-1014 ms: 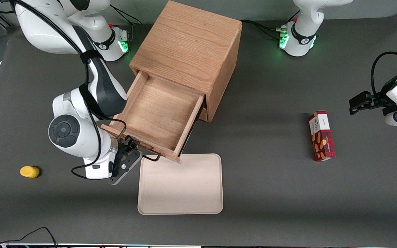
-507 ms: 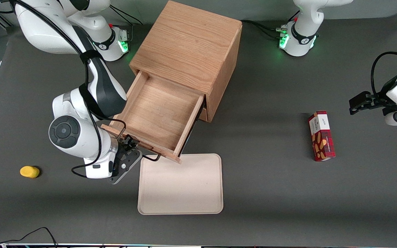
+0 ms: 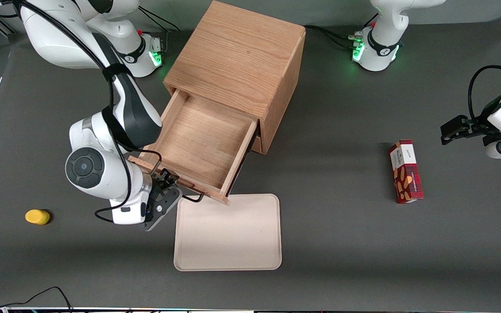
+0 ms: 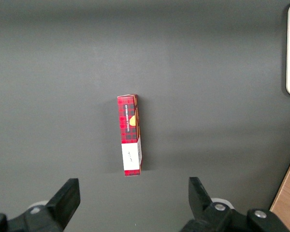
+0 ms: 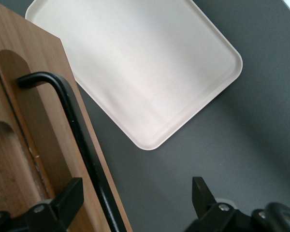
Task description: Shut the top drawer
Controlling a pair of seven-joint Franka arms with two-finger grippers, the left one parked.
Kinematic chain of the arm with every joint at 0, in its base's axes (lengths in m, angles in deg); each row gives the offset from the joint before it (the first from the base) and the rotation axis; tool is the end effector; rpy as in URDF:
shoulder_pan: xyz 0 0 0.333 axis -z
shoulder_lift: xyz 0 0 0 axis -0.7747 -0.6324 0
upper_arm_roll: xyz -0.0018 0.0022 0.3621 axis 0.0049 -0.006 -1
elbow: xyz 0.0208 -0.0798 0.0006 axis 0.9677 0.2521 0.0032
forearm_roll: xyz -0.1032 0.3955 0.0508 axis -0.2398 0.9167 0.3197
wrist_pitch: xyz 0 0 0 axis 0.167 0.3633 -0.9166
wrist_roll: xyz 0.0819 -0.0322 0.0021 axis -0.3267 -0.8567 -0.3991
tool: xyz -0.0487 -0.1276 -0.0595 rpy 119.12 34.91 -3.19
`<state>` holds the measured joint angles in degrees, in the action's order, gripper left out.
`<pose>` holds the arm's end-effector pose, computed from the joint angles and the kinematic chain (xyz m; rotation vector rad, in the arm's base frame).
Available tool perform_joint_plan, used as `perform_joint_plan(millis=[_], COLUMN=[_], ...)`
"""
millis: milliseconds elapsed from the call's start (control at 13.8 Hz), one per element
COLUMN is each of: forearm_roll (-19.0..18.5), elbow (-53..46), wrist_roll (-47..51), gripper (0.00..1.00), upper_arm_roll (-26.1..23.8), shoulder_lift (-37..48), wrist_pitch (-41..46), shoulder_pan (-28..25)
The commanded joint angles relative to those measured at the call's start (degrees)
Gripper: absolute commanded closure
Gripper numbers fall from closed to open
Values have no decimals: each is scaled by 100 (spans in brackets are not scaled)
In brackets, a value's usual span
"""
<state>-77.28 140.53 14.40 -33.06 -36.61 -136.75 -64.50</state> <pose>0.7265 0.2624 0.3976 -2.8289 -1.2252 0.0526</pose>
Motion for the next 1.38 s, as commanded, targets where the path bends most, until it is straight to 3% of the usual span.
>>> perform_joint_plan(millis=[0,507,1303], forearm_roll=[125,379,397], elbow=[82,214,12], wrist_roll=[113,263,271], gripper=[0,0,0], upper_arm_roll=[-36,-71,-36], shoulder_lift=[31,5,-92], wrist_pitch=[40,-3,-74], shoulder_pan=[1,27,45])
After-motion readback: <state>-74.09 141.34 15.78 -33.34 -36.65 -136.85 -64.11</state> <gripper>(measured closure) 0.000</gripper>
